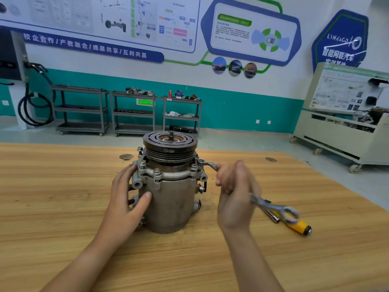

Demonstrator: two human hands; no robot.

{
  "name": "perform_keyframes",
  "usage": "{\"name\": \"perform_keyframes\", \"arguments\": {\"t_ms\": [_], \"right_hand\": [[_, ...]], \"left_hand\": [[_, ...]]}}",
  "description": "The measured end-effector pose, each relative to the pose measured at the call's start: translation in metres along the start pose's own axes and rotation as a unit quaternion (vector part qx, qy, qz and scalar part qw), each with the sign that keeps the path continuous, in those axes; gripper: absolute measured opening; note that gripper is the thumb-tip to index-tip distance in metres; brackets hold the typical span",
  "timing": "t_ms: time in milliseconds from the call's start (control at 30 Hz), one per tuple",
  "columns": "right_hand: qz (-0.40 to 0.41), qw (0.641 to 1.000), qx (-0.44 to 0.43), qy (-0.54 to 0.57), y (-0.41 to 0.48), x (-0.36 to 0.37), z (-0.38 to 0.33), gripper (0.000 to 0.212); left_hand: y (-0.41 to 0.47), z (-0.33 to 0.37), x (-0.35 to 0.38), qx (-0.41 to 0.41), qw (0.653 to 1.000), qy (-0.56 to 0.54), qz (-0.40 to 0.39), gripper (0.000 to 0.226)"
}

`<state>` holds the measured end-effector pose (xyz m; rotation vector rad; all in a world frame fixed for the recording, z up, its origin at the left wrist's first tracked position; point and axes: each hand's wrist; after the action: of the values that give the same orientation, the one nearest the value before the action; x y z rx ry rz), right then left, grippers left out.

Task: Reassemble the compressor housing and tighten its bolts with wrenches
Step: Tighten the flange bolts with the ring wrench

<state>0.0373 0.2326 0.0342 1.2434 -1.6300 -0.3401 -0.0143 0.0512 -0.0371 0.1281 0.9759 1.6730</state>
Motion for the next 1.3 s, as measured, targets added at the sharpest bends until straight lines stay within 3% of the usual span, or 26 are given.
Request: {"name": "perform_keyframes", "arguments": {"t_ms": [67, 133, 267, 533, 767, 900, 1000, 1100, 1200, 1300], "right_hand": [[-0.080, 0.988, -0.091, -0.097, -0.013, 0.017, 0.009, 0.034], [-0.142, 0.947, -0.191, -0.217, -0.020, 0.035, 0.023, 0.037], [-0.142, 0.862, -0.254, -0.415, -0.021, 0.066, 0.045, 0.043], [-0.118, 0.855, -0.284, -0.418, -0.019, 0.068, 0.047, 0.042], [-0.047, 0.930, -0.239, -0.274, 0.002, 0.088, 0.031, 0.044], [0.043, 0.994, -0.086, -0.045, 0.029, 0.088, -0.008, 0.041], [0.140, 0.983, -0.009, 0.123, 0.065, 0.058, -0.034, 0.054], [0.179, 0.937, 0.130, 0.269, 0.100, 0.024, -0.038, 0.060], [0.195, 0.899, 0.241, 0.309, 0.114, 0.005, -0.018, 0.065], [0.211, 0.881, 0.298, 0.302, 0.120, -0.005, 0.006, 0.069]], "left_hand": [[-0.001, 0.001, 0.000, -0.008, 1.000, -0.004, -0.006, 0.070], [-0.001, 0.003, -0.001, -0.005, 1.000, -0.006, -0.003, 0.071], [0.001, 0.007, -0.002, -0.025, 0.999, -0.036, -0.013, 0.071], [0.001, 0.009, -0.002, -0.026, 0.999, -0.034, -0.014, 0.070], [0.001, 0.001, -0.001, -0.031, 0.999, -0.011, -0.009, 0.067], [0.001, 0.001, -0.002, -0.031, 0.999, -0.007, -0.010, 0.073], [0.001, 0.001, -0.001, -0.024, 1.000, -0.004, -0.009, 0.074], [0.001, 0.000, 0.000, -0.022, 1.000, -0.003, -0.006, 0.072], [0.001, 0.000, -0.001, -0.019, 1.000, -0.002, -0.006, 0.069], [0.001, -0.001, -0.001, -0.015, 1.000, 0.002, -0.005, 0.069]]}}
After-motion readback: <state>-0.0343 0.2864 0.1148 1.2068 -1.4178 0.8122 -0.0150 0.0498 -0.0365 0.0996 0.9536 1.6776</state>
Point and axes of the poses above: each hand's wrist, its own y-axis towards the middle knuckle, its own x-axis out of the palm, z = x × y, and after that the axes turned 13 degrees about y, right-handed
